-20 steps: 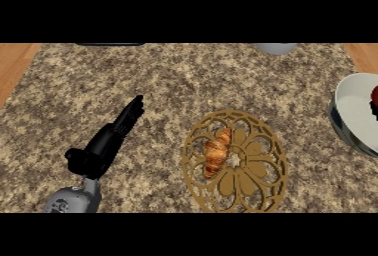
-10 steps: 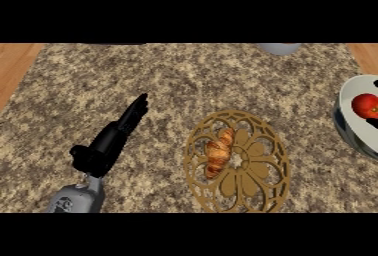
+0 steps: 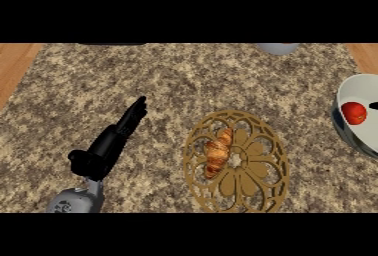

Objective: Pick the tomato from the placemat and place it in the bowl

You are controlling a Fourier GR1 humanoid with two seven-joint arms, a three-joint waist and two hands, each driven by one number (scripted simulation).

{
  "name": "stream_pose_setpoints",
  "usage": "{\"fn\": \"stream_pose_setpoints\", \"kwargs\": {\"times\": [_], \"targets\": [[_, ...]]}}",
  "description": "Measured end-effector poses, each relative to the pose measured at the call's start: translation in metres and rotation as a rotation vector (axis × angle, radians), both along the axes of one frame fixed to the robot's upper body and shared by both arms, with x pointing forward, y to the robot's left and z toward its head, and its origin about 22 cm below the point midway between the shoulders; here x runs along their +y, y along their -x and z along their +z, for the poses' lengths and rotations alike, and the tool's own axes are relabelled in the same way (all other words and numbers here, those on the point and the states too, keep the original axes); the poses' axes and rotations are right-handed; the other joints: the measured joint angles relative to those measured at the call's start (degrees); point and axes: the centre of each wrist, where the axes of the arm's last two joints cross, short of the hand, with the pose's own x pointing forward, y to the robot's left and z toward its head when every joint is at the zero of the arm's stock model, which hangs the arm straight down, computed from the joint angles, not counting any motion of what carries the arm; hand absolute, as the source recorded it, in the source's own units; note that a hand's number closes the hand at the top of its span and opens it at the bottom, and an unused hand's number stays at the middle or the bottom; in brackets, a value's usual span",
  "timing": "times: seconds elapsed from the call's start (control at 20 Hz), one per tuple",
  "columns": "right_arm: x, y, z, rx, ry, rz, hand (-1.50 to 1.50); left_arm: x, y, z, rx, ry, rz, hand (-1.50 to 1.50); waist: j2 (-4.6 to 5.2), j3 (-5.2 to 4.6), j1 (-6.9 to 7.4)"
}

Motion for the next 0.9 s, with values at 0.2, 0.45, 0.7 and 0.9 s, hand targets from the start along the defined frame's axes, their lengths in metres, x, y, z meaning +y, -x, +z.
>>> {"fn": "stream_pose_setpoints", "kwargs": {"times": [0.2, 0.45, 0.7, 0.9], "targets": [[-0.019, 0.006, 0.011, -0.103, -0.125, -0.094, -1.50, 0.001, -0.005, 0.004, 0.001, 0.000, 0.005, 0.00, -0.03, 0.02, -0.35], [-0.059, 0.035, 0.016, -0.153, -0.253, -0.187, -1.50, 0.004, -0.003, 0.003, 0.001, -0.010, 0.002, 0.00, 0.03, 0.02, -0.30], [-0.102, 0.085, 0.015, -0.217, -0.337, -0.276, -1.50, 0.007, -0.004, 0.003, -0.008, -0.007, 0.008, 0.00, 0.24, 0.16, -0.42], [-0.129, 0.125, 0.017, -0.260, -0.382, -0.300, -1.50, 0.005, -0.005, 0.003, -0.007, -0.003, 0.010, 0.00, 0.40, 0.29, -0.46]]}}
